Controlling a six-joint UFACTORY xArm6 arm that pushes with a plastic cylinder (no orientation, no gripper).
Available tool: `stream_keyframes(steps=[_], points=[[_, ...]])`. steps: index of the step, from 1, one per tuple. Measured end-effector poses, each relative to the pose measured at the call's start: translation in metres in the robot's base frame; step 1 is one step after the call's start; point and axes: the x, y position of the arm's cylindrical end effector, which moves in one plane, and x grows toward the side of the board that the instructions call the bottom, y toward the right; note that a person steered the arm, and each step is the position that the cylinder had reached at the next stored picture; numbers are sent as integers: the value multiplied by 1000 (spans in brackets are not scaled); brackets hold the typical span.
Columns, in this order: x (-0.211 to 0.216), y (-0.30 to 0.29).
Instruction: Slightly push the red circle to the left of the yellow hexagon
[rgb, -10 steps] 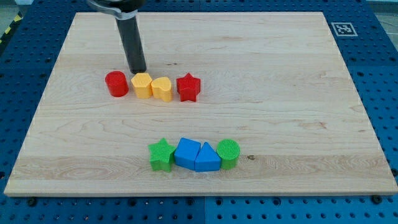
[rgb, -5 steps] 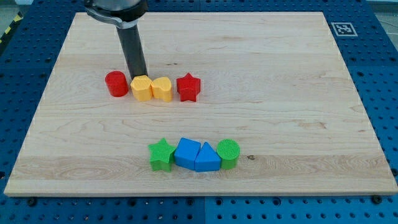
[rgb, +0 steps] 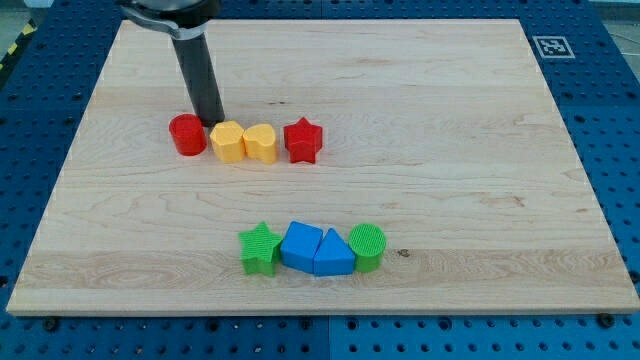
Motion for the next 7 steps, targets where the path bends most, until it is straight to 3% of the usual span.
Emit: stream_keyframes(steps=[3,7], points=[[-18,-4],[-6,-23]])
